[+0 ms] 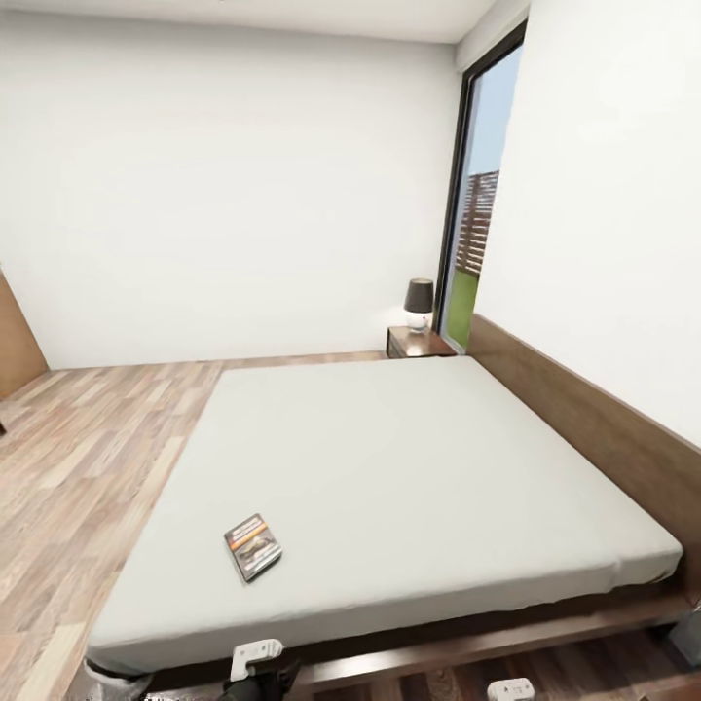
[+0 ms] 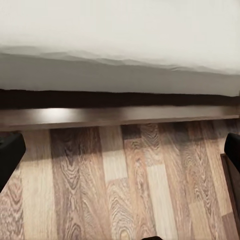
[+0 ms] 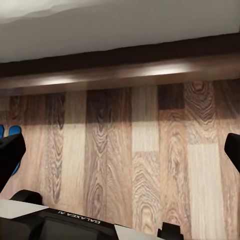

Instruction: In the bedroom, move the book from the bed onto either nightstand, and place the two sandals side by side next to the bed.

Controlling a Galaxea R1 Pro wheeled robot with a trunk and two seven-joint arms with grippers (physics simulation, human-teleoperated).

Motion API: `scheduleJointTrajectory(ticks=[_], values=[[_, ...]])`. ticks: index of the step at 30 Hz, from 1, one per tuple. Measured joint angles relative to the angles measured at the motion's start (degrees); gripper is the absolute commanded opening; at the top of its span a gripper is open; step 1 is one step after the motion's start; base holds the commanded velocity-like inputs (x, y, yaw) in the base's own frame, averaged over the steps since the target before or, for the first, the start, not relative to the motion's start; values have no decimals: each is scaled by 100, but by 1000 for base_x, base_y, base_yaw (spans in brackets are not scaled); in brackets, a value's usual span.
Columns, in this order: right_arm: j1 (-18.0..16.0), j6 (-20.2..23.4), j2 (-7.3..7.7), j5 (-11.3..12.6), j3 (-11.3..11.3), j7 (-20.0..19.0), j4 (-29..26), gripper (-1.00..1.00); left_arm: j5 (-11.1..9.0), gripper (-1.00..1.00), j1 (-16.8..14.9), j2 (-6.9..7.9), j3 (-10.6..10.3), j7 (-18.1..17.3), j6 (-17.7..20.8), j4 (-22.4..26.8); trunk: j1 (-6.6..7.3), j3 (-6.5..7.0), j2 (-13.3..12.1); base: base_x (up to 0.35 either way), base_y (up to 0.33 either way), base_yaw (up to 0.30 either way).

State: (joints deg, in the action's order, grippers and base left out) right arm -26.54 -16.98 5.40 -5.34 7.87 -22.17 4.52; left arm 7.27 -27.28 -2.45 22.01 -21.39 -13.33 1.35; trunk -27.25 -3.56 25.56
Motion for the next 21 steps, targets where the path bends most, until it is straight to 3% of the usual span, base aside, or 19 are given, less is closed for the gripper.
scheduleJointTrajectory(ticks=[15,21], values=[[1,1,0,1,0,0,-1,100,1,100,0,0,-1,-1,0,0,-1,0,0,7,-13,289],[1,0,0,0,0,-1,-1,100,2,100,-2,0,-1,1,0,-1,1,0,0,104,-98,188]])
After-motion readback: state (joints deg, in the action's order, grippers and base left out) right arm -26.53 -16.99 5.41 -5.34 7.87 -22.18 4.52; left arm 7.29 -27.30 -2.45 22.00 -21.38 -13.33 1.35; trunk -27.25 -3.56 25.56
